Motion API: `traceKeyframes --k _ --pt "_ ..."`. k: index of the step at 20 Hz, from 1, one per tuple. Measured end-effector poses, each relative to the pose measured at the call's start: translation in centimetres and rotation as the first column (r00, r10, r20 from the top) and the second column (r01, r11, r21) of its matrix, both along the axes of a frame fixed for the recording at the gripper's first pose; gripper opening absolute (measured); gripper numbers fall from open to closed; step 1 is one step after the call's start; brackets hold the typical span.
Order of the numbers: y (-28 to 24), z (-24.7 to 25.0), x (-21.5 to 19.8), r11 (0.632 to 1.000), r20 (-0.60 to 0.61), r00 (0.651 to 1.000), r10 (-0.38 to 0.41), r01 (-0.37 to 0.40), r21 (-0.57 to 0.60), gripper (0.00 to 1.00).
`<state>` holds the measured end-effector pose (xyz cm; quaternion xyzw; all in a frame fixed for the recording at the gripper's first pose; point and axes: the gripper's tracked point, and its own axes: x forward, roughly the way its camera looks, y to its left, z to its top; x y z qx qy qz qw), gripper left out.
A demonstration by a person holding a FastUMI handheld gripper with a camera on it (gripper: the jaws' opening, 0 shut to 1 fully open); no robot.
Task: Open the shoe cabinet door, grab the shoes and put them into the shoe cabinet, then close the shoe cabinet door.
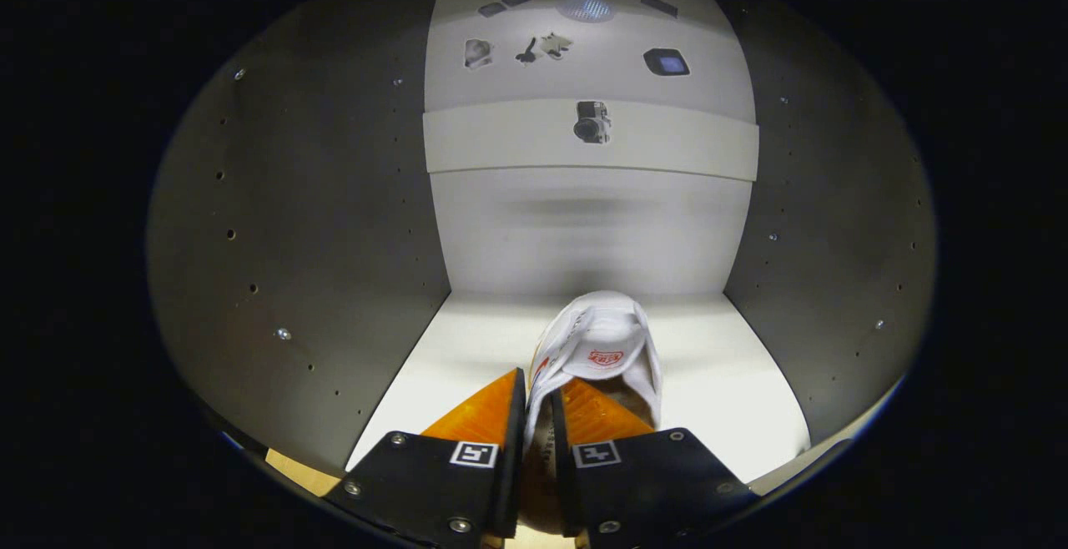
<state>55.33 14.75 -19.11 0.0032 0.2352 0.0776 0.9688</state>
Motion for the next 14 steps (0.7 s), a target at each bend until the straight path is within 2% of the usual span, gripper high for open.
traceKeyframes --k 4,8,14 --pt "-0.3 0.9 -2.1 0.999 0.015 1.000 -0.016 0.015 0.035 0.21" --pt "-0.5 4.3 -4.8 0.997 0.102 0.994 -0.031 0.024 0.076 0.21" --pt "-1.1 11.4 -12.7 0.996 0.266 0.963 -0.034 0.012 0.083 0.23"
